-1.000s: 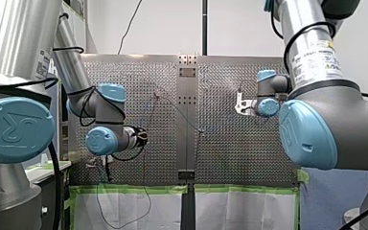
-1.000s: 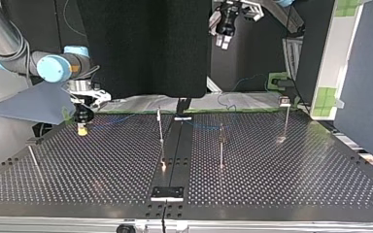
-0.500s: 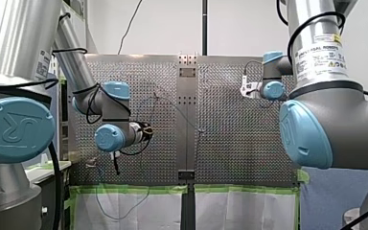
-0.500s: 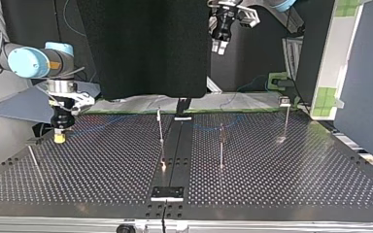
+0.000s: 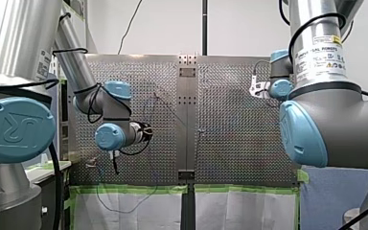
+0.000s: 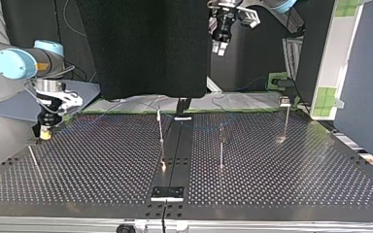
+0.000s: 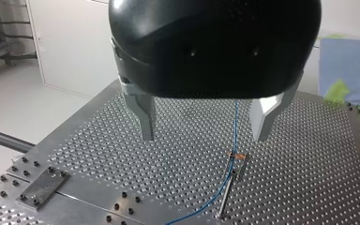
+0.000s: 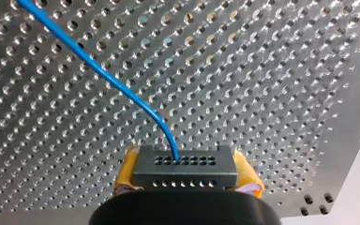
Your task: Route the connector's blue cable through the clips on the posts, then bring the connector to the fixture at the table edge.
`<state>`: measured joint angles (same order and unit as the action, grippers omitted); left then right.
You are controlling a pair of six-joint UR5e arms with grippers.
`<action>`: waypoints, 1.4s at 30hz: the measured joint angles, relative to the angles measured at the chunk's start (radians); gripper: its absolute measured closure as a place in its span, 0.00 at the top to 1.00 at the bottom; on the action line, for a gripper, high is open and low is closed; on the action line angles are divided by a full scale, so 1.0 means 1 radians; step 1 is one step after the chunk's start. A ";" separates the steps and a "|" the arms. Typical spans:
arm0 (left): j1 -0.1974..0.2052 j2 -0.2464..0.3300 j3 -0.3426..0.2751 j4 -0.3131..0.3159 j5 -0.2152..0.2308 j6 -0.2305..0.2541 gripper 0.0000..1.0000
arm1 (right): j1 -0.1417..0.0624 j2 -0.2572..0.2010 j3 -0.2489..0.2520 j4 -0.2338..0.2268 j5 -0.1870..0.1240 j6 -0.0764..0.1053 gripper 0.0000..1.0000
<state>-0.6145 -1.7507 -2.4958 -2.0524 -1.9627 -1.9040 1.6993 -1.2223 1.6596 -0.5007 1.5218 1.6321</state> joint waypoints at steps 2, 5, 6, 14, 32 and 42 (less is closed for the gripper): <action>0.000 0.000 0.003 -0.006 -0.001 0.001 1.00 | -0.015 0.001 -0.006 0.015 0.000 -0.002 0.00; 0.000 0.000 0.004 -0.010 -0.001 0.002 1.00 | -0.038 0.002 -0.010 0.039 -0.002 -0.005 0.00; 0.000 0.000 0.004 -0.011 -0.001 0.002 1.00 | -0.045 0.003 -0.010 0.046 -0.003 -0.006 0.00; 0.003 0.000 0.007 -0.025 -0.002 0.002 1.00 | -0.092 0.007 -0.011 0.092 -0.012 -0.029 0.00; 0.007 0.000 0.021 -0.065 -0.005 0.013 1.00 | -0.162 0.017 -0.021 0.091 -0.144 -0.035 0.00; 0.009 0.000 0.035 -0.105 -0.005 0.034 1.00 | -0.184 0.021 -0.035 0.086 -0.177 -0.029 0.00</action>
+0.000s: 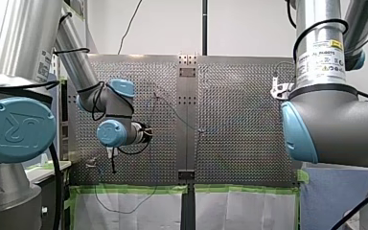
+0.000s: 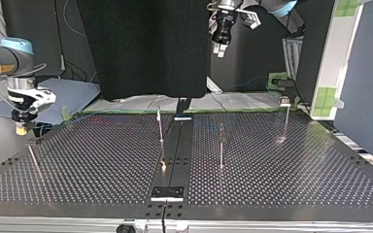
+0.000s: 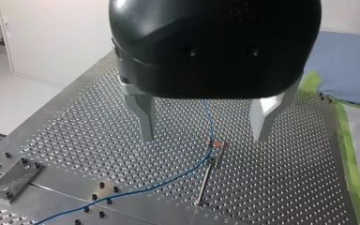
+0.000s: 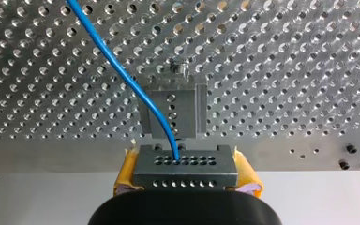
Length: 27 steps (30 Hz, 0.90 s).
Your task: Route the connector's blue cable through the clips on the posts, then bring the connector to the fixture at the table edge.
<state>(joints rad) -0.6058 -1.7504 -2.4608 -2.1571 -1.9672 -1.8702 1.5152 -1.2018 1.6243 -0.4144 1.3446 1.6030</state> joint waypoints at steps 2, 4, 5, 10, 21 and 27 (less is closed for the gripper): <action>0.001 0.000 0.002 -0.003 0.000 0.001 1.00 | -0.005 0.003 -0.001 -0.005 -0.013 0.001 0.00; 0.001 0.000 0.005 -0.007 0.000 0.002 1.00 | -0.010 0.006 -0.002 -0.009 -0.024 0.002 0.00; 0.002 0.000 0.005 -0.008 0.000 0.003 1.00 | -0.012 0.010 -0.005 -0.010 -0.033 0.003 0.00; 0.004 0.000 0.007 -0.012 0.000 0.005 1.00 | -0.019 0.034 -0.016 -0.011 -0.065 0.004 0.00; 0.009 0.000 0.007 -0.023 -0.015 0.020 1.00 | -0.027 0.062 -0.047 -0.013 -0.139 0.013 0.00; 0.009 0.000 0.007 -0.023 -0.015 0.020 1.00 | -0.033 0.065 -0.061 -0.010 -0.151 0.014 0.00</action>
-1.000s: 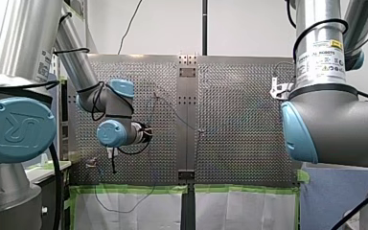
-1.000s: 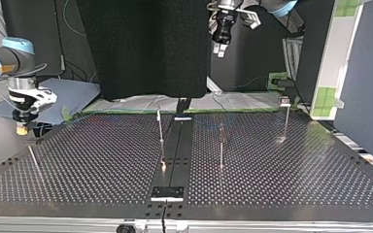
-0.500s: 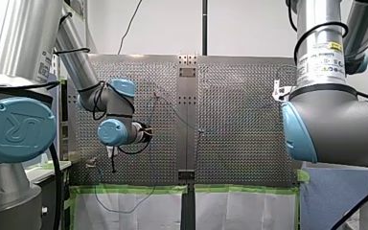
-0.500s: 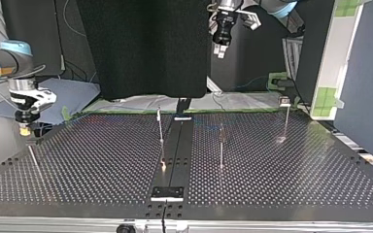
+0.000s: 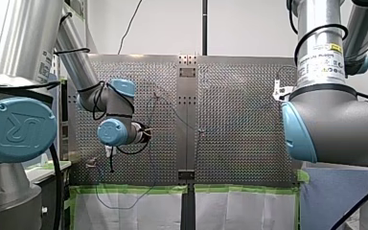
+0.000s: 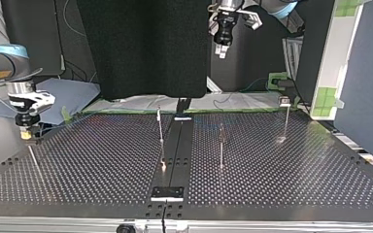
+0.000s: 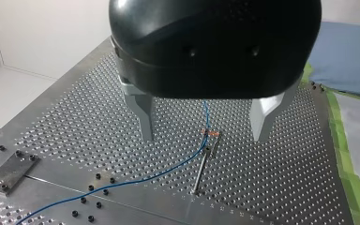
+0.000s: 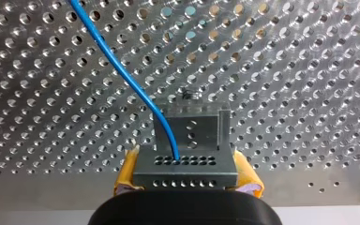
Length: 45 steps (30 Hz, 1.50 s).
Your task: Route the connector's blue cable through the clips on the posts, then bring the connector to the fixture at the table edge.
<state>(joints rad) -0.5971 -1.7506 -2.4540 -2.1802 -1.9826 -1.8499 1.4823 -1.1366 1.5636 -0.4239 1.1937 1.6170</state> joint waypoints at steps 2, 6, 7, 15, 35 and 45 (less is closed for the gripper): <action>0.000 0.000 0.000 -0.001 0.000 0.000 1.00 | -0.003 0.001 -0.006 0.003 -0.003 0.000 0.00; 0.000 0.000 0.001 -0.006 0.000 0.003 1.00 | -0.008 0.005 -0.017 0.008 -0.012 0.000 0.00; 0.000 0.000 0.001 -0.007 0.000 0.004 1.00 | -0.009 0.006 -0.019 0.008 -0.015 0.000 0.00; 0.001 0.000 0.004 -0.009 0.000 0.007 1.00 | -0.013 0.008 -0.027 0.007 -0.060 -0.004 0.00; 0.001 0.000 0.005 -0.015 0.000 0.008 1.00 | -0.020 0.034 -0.039 0.005 -0.089 -0.008 0.00; 0.002 0.000 0.007 -0.018 0.000 0.008 1.00 | -0.021 0.042 -0.047 0.004 -0.100 -0.009 0.00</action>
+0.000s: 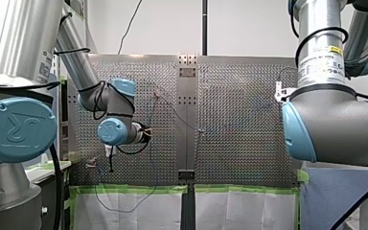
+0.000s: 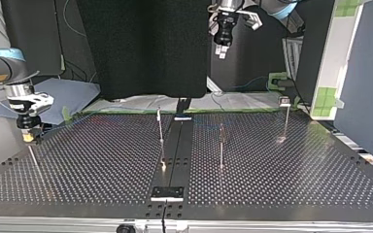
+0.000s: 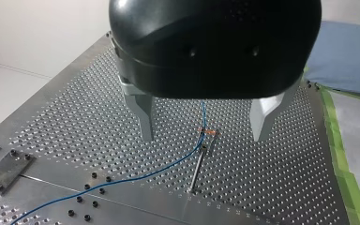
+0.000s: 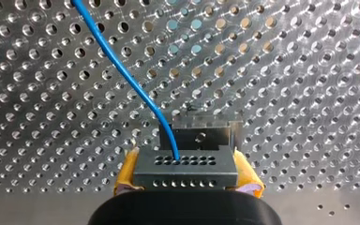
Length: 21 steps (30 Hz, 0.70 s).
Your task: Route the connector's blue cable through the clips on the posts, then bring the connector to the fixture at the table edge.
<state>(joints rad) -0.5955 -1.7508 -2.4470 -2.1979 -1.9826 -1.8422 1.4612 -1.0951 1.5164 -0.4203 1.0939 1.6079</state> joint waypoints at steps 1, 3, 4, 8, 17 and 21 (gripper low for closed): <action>0.000 0.000 0.000 0.000 0.000 0.000 1.00 | 0.000 0.000 -0.001 0.000 -0.001 0.000 0.00; 0.000 0.000 0.002 -0.001 0.000 0.000 1.00 | 0.000 0.000 -0.002 0.000 -0.003 0.000 0.00; 0.000 0.000 0.003 -0.001 0.000 0.000 1.00 | 0.001 0.000 -0.003 0.000 -0.004 0.000 0.00; 0.000 0.000 0.009 -0.008 0.000 0.000 1.00 | 0.001 0.000 -0.008 0.001 -0.009 0.000 0.00; 0.000 0.000 0.016 -0.014 0.000 0.006 1.00 | 0.000 0.001 -0.015 0.002 -0.014 0.001 0.00; 0.000 0.000 0.018 -0.014 0.000 0.006 1.00 | 0.000 0.002 -0.018 0.002 -0.017 0.003 0.00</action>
<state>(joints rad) -0.5955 -1.7506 -2.4292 -2.2122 -1.9826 -1.8362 1.4617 -1.0935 1.4983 -0.4180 1.0765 1.6104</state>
